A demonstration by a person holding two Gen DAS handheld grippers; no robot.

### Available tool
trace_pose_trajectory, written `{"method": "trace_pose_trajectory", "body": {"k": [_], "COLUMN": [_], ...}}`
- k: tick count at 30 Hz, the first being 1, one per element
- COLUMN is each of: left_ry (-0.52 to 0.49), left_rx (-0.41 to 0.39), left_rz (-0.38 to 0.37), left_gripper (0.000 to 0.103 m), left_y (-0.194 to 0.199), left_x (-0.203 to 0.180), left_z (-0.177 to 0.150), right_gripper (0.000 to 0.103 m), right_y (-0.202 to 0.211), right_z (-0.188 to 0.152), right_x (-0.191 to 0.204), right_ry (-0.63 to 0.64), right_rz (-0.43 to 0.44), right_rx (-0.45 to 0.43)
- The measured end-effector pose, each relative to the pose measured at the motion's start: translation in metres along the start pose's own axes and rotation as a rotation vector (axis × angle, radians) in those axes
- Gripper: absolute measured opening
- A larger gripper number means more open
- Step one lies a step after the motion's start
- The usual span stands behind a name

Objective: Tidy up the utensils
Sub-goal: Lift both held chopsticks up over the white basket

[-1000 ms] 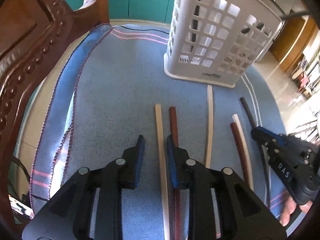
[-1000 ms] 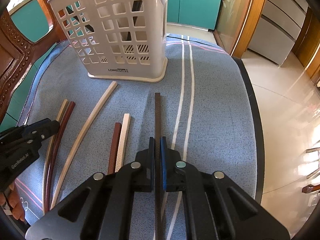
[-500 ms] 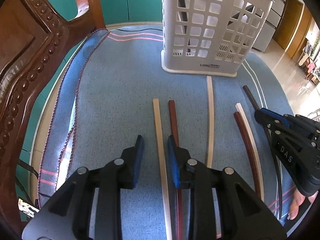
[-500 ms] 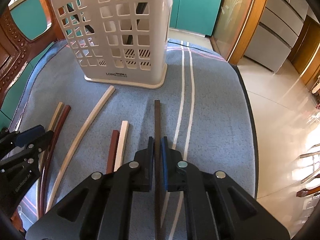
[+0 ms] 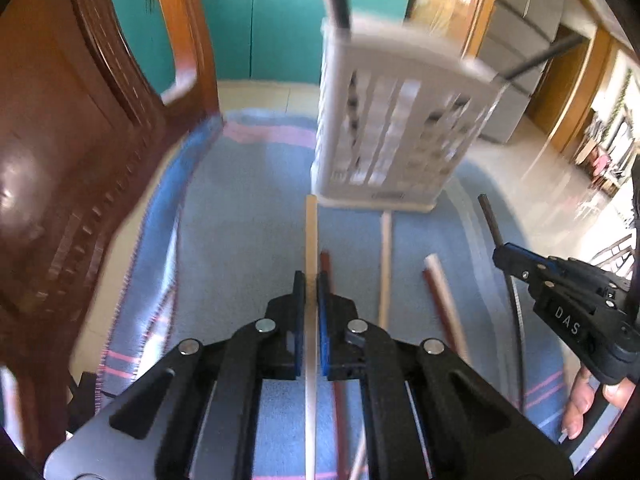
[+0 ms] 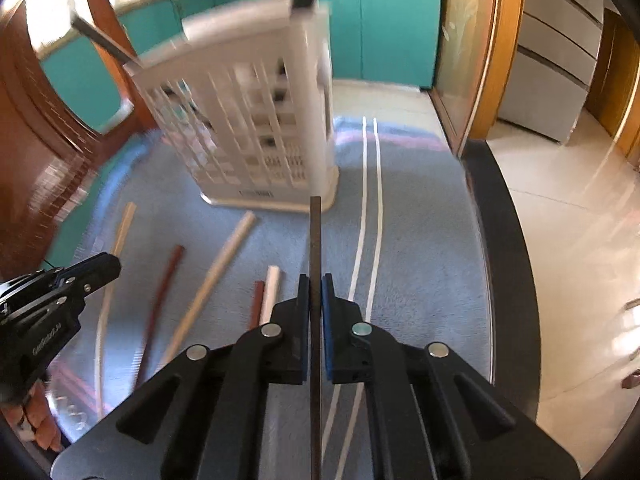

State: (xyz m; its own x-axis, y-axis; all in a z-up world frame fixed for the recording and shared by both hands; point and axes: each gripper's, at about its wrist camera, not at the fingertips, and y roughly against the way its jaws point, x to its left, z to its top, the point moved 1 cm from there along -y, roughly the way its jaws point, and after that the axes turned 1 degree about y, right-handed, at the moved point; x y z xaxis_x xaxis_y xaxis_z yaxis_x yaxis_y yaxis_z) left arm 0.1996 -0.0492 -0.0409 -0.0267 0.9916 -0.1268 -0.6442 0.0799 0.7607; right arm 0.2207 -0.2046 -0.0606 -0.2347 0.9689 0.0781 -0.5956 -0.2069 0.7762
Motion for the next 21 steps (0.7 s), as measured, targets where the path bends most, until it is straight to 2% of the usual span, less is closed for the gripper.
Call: {"method": "trace_pose_trajectory", "body": {"k": [5,7,12,17,21], "left_ry": [-0.002,-0.009,0.019,0.026,0.098], "left_rx": [-0.136,-0.198,-0.326,-0.505,-0.681], "left_rz": [-0.079,-0.088,-0.153,-0.222,-0.278], "left_gripper": [0.007,0.007,0.007,0.007,0.007], "left_y": [0.066,0.09,0.142,0.187,0.206], "left_x": [0.002,0.004,0.011,0.006,0.003], "left_z": [0.012,0.016,0.038,0.081,0.124], "right_gripper": [0.007,0.007,0.007,0.007,0.007], "right_y": [0.061,0.084,0.125,0.163,0.192], "right_z": [0.007,0.009,0.016,0.051,0.098], "right_x": [-0.004,-0.005,-0.005,0.002,-0.001], "right_ry": [0.001,0.004,0.0,0.018,-0.035], "right_rz": [0.111,0.158,0.237,0.287,0.309], "right_rx": [-0.116,-0.164,-0.251,-0.363,-0.5]}}
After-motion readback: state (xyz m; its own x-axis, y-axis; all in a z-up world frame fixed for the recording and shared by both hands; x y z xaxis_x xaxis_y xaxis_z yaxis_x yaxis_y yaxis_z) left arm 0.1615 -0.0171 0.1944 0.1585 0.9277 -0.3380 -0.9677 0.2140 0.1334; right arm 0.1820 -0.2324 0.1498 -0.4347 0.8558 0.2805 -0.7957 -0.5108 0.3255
